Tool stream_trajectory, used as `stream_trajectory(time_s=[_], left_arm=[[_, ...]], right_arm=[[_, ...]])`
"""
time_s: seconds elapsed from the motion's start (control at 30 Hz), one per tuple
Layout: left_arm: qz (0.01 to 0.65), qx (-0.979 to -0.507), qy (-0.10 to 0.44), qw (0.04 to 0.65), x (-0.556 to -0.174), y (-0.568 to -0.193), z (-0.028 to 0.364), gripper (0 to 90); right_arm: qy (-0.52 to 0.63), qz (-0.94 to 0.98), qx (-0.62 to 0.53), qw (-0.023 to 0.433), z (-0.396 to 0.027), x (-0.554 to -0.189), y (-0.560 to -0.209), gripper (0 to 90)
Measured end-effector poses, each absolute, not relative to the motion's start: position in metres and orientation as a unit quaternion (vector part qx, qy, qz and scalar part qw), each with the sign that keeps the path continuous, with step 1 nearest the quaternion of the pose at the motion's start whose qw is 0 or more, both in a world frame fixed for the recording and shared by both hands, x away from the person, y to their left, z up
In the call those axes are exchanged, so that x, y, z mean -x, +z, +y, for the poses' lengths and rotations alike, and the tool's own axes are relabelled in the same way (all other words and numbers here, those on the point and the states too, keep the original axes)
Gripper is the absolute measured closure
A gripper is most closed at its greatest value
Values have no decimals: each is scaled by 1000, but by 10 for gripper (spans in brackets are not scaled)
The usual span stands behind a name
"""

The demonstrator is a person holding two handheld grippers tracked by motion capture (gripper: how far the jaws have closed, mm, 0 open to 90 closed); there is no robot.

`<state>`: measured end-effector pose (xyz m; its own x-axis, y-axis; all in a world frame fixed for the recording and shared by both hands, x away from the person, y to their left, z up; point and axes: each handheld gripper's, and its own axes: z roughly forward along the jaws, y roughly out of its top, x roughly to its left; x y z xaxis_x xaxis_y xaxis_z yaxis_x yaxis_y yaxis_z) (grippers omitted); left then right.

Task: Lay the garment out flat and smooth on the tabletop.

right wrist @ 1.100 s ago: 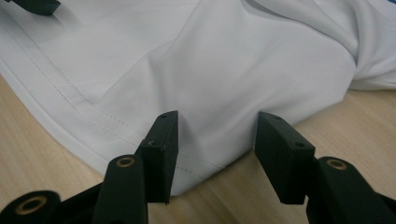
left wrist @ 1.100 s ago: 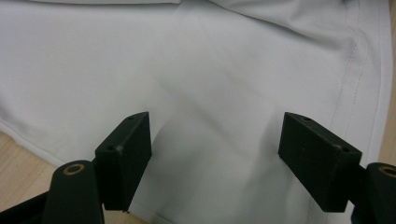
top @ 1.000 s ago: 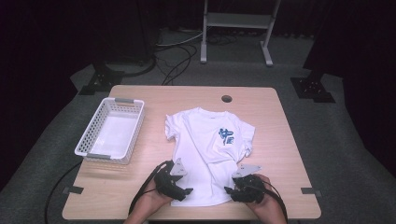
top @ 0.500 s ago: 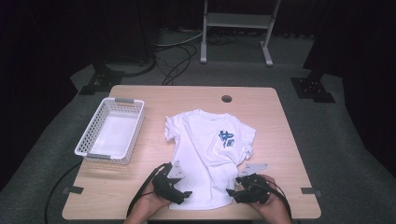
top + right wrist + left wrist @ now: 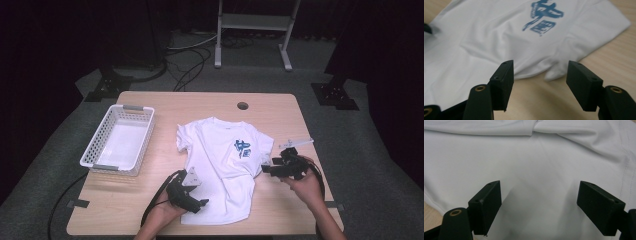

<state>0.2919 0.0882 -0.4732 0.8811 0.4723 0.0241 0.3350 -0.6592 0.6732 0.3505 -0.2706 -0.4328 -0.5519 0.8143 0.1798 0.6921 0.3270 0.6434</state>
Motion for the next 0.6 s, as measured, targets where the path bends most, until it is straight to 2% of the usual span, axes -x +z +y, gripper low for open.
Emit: stream_trajectory(time_s=[0.33, 0.6], left_arm=[[225, -901, 99, 358, -291, -477, 89, 182], [227, -899, 99, 361, -290, -477, 89, 180]], right_arm=[[330, 777, -531, 76, -293, -422, -446, 456], [309, 760, -567, 70, -294, -446, -460, 567]])
